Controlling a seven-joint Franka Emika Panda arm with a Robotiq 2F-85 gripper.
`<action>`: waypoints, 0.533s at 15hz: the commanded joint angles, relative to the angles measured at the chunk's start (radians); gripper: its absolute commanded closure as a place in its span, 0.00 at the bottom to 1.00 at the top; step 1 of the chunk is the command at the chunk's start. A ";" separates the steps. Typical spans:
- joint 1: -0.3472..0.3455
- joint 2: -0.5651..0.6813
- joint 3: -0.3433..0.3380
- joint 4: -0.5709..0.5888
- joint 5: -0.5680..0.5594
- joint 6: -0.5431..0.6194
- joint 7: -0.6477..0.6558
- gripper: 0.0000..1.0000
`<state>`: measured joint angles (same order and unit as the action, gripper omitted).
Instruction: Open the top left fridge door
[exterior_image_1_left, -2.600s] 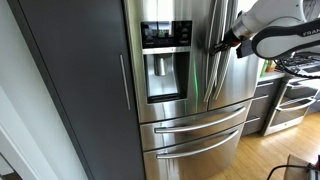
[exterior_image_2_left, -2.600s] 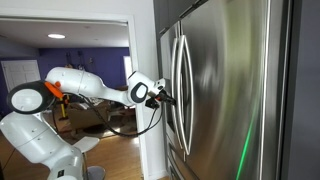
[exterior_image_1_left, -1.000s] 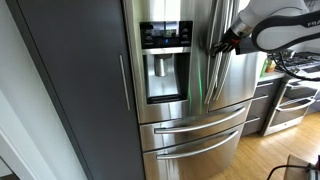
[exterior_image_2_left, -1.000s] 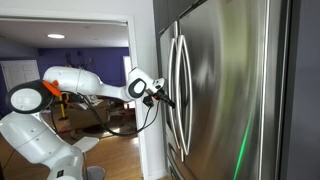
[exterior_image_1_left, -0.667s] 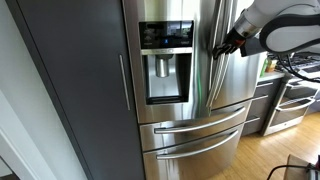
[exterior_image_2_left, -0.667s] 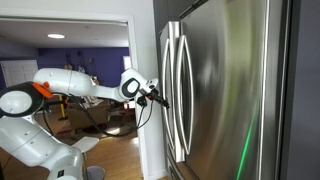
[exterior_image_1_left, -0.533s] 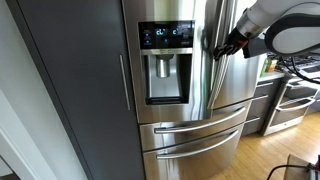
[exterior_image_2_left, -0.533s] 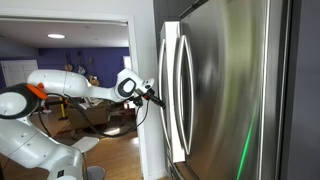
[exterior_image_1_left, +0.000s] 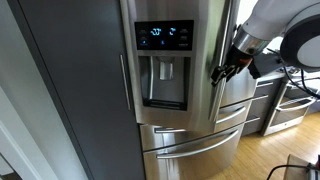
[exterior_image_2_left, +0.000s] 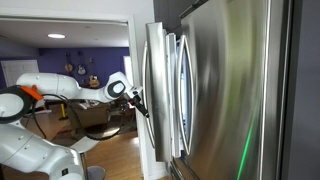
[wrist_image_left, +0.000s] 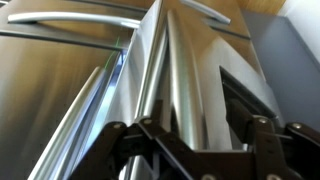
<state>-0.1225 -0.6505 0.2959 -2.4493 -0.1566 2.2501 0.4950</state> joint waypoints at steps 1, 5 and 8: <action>0.079 0.066 -0.017 0.024 0.088 -0.100 0.004 0.01; 0.117 0.074 -0.024 0.051 0.141 -0.201 0.010 0.00; 0.152 0.086 -0.043 0.094 0.219 -0.308 0.000 0.00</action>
<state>-0.0152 -0.6109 0.2860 -2.4172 -0.0139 2.0388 0.5055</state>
